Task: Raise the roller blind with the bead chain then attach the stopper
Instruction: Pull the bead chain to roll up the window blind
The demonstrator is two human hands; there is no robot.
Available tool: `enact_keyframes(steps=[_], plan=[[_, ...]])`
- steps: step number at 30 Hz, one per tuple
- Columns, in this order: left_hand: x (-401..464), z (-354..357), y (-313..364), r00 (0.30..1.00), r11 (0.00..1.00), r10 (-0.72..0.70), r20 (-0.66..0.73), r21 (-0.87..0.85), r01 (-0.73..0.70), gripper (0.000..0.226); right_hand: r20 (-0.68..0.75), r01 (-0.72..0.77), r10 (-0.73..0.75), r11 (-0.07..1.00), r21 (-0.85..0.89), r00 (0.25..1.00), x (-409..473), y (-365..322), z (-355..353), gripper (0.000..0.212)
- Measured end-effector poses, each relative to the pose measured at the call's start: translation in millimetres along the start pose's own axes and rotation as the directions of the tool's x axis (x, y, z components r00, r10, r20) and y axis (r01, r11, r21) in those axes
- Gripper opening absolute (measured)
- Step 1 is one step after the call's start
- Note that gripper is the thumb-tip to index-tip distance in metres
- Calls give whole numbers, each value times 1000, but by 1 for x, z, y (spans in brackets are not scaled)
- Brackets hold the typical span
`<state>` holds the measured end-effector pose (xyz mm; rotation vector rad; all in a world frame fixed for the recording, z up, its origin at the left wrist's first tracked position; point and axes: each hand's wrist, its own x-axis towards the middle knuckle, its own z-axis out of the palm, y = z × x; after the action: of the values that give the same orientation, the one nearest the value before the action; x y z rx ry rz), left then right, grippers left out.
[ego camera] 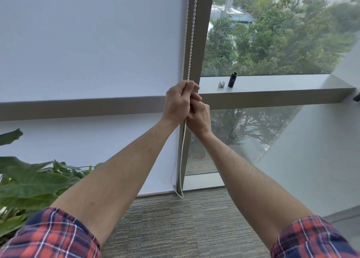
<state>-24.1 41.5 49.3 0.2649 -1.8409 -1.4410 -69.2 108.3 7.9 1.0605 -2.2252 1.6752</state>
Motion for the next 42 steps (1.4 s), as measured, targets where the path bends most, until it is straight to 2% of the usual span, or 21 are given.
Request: enact_keyframes(steps=[7, 11, 14, 16, 17, 19, 22, 24, 26, 29, 31, 33, 42], plan=[[-20, -7, -20, 997, 998, -50, 65, -21, 51, 26, 37, -4, 6, 998, -55, 999, -19, 13, 2, 27], [-31, -13, -33, 992, 997, -69, 106, -32, 73, 24, 113, -39, 43, 999, -35, 993, -34, 16, 0, 27], [-35, -16, -38, 991, 997, -71, 117, -23, 74, 24, 261, -36, 56, 996, -82, 964, -30, 19, -8, 23], [-35, -19, -41, 990, 993, -78, 117, -76, 87, 23, 418, 36, 49, 980, -194, 907, -18, 22, -19, 21], [-35, -20, -42, 990, 990, -76, 117, -107, 89, 22, 451, 65, 48, 970, -232, 891, -12, 25, -24, 21], [-36, -20, -41, 988, 985, -73, 134, -147, 93, 22, 380, 25, 57, 978, -208, 923, -2, 28, -34, 19], [-37, -18, -41, 986, 975, -88, 143, -189, 114, 23, 104, -70, 82, 992, -109, 991, 2, 20, -39, 20], [-37, -17, -40, 984, 974, -111, 138, -181, 135, 23, -18, -169, 170, 984, 47, 985, 9, 9, -39, 29], [-35, -16, -39, 982, 975, -129, 138, -162, 151, 24, 0, -191, 196, 951, 243, 981, 17, -9, -38, 29], [-37, -12, -33, 973, 970, -165, 161, -154, 190, 22, 59, -99, 81, 878, 469, 995, 31, -47, -37, 18], [-39, -8, -30, 971, 972, -161, 174, -145, 187, 21, 64, -33, -3, 834, 550, 998, 41, -67, -36, 25], [-40, -6, -28, 972, 977, -145, 183, -127, 170, 22, 56, 5, -43, 831, 557, 998, 46, -75, -32, 29], [-40, -11, -33, 971, 991, -130, 199, 13, 130, 28, -81, 45, -10, 895, 444, 997, 44, -78, -12, 36]])
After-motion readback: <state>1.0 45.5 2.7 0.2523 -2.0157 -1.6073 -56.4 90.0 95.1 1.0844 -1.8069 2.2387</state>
